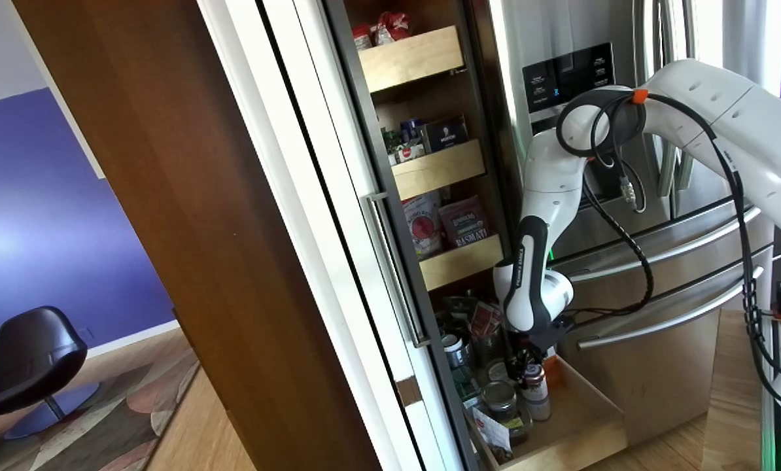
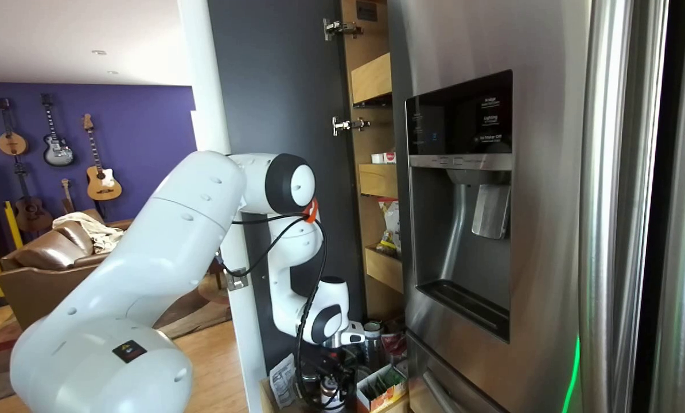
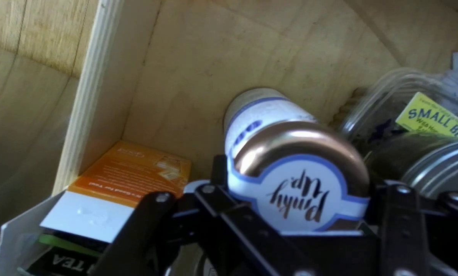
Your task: Put the white jar between the two shorter jars
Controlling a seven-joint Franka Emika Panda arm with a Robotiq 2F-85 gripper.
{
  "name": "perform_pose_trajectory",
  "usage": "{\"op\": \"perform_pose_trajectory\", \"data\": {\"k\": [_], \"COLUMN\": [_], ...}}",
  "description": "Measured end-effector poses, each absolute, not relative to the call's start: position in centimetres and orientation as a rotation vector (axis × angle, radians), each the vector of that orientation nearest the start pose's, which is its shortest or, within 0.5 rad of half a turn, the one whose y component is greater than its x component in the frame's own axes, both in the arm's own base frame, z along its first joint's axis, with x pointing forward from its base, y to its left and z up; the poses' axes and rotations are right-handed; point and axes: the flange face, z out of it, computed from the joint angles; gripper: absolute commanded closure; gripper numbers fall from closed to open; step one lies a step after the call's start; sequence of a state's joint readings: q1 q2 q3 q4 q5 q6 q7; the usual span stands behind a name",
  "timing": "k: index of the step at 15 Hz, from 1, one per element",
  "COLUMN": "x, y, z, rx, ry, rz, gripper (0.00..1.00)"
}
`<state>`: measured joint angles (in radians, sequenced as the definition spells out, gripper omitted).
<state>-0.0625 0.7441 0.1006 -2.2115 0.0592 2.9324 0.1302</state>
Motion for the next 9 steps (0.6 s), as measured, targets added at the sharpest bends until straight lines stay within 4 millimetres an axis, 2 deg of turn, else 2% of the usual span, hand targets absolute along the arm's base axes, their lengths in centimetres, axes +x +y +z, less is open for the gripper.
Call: {"op": "perform_pose_trajectory", "data": {"k": [3,9], "x": [51.4,51.2], "y": [3.3,2.1], "z": [4.3,4.5], "rx": [-3.014,-2.962], "ry": [0.239,0.236], "rz": [0.027,0.015], "gripper": [0.51,0.51]}}
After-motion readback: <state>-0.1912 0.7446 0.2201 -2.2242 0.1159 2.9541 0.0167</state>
